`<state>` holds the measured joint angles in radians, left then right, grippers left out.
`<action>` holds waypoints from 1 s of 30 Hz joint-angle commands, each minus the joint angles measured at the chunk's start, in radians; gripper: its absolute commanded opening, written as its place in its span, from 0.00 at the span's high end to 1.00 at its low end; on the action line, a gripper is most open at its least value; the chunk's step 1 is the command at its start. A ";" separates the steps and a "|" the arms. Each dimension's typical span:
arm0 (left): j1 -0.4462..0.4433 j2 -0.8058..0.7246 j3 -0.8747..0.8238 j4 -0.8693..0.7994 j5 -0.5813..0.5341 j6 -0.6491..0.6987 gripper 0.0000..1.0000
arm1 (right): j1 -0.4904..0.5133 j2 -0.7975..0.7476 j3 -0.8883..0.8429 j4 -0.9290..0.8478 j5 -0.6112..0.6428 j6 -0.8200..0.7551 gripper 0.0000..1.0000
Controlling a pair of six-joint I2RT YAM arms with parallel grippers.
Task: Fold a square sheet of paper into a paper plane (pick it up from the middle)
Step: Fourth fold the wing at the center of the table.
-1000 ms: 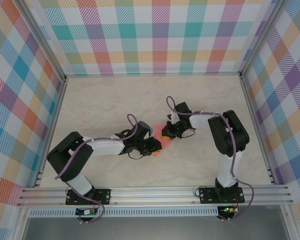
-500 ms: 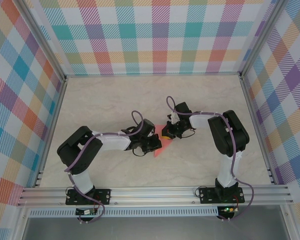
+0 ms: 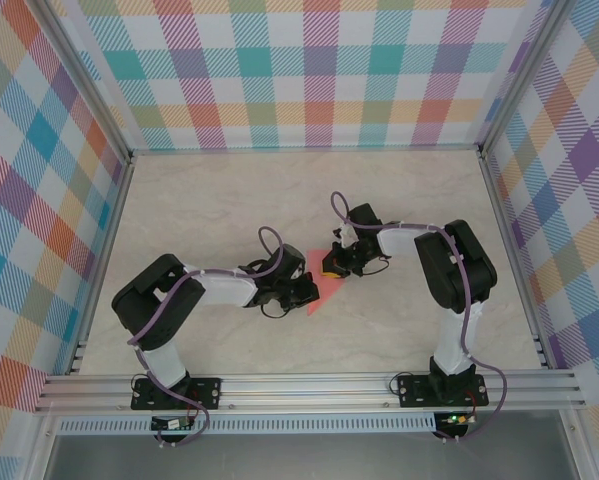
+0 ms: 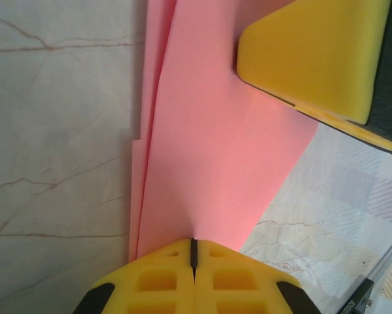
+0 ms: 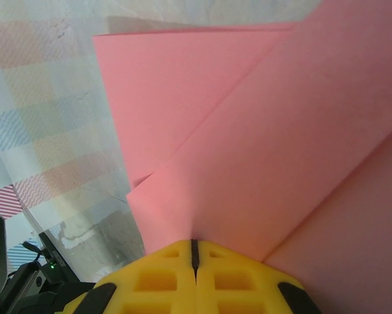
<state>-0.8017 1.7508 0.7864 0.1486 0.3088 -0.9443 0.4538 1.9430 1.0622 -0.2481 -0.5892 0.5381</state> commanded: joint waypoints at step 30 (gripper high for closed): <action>0.006 -0.058 -0.121 -0.003 -0.009 -0.028 1.00 | 0.094 -0.089 -0.052 0.048 0.011 0.031 1.00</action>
<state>-0.8005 1.6970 0.6891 0.2317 0.3122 -0.9730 0.5388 1.8286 0.9894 -0.2203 -0.5655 0.5541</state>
